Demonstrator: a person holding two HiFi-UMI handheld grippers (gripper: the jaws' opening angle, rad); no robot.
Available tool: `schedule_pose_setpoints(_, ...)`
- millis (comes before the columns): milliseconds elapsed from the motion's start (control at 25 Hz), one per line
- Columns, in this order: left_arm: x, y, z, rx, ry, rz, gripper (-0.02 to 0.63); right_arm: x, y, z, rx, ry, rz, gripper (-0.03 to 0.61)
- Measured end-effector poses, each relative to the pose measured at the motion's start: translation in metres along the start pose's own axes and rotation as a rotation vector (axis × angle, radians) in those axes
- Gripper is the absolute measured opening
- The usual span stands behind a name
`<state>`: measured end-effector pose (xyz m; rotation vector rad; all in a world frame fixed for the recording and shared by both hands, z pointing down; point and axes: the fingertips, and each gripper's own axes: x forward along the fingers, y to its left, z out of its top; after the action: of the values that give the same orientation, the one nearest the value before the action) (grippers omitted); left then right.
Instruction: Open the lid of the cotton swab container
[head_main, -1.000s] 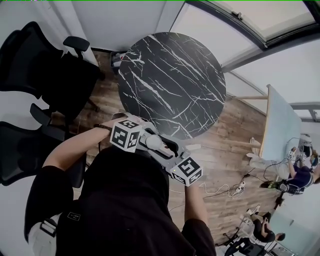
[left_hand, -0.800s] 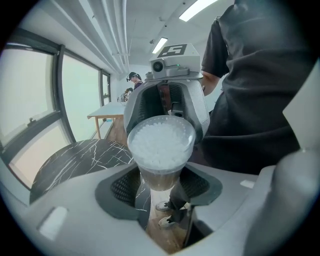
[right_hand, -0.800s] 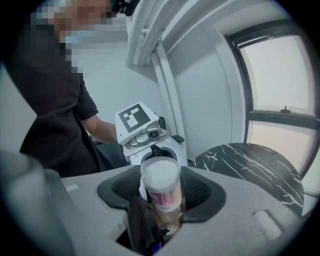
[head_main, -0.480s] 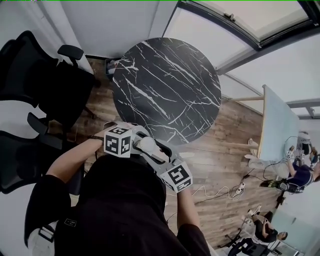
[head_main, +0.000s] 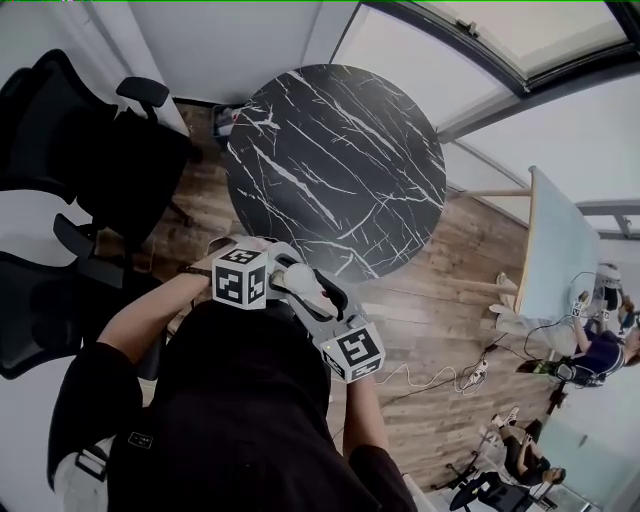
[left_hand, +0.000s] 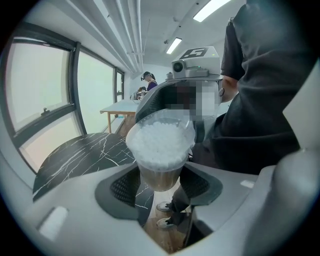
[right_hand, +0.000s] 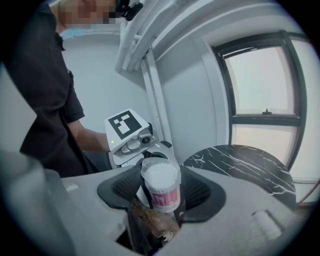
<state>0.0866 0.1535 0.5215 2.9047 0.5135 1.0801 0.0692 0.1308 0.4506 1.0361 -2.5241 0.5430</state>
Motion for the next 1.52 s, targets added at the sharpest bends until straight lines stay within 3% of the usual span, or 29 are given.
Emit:
schedule_pose_setpoints(560,0.006,-0.001,0.002,-0.004,0.0,-0.004,0.256,-0.001,-0.002,-0.003,0.001,-0.012,-0.042,0.243)
schedule_pose_setpoints(1080,0.008,-0.006,-0.001,0.0,0.006,0.014,0.256,-0.002,0.003,-0.004,0.009,-0.016,-0.018,0.241)
schedule_pose_setpoints(1520,0.005,-0.006,0.003,0.054,0.021,0.041,0.255,-0.007,0.006,0.004,-0.025,-0.024,-0.008,0.242)
